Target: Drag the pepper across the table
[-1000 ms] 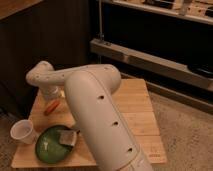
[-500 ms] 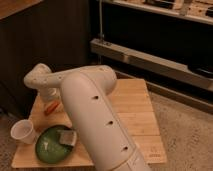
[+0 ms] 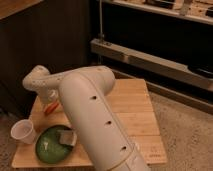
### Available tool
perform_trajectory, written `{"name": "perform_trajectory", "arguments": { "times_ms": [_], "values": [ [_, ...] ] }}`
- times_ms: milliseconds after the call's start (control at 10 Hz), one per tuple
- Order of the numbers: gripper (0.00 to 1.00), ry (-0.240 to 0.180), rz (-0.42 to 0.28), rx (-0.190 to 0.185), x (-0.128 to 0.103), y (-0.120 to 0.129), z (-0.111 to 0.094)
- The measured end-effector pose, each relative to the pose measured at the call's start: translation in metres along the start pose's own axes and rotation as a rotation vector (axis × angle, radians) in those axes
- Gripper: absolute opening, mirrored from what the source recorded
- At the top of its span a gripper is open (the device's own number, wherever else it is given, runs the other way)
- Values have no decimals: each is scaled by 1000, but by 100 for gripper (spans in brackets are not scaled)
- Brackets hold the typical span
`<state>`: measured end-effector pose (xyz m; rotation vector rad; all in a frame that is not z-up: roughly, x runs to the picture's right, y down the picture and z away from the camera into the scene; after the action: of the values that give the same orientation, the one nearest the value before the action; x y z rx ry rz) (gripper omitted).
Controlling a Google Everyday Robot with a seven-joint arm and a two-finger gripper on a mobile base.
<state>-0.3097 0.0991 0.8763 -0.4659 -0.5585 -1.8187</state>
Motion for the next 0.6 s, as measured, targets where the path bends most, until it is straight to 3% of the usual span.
{"name": "perform_trajectory", "arguments": {
  "times_ms": [200,300,600],
  "values": [
    [80,4,-5,2,0,-1,0],
    [80,23,-31,20,3,-8,-9],
    [80,54,-95,74,17,-49,-29]
  ]
}}
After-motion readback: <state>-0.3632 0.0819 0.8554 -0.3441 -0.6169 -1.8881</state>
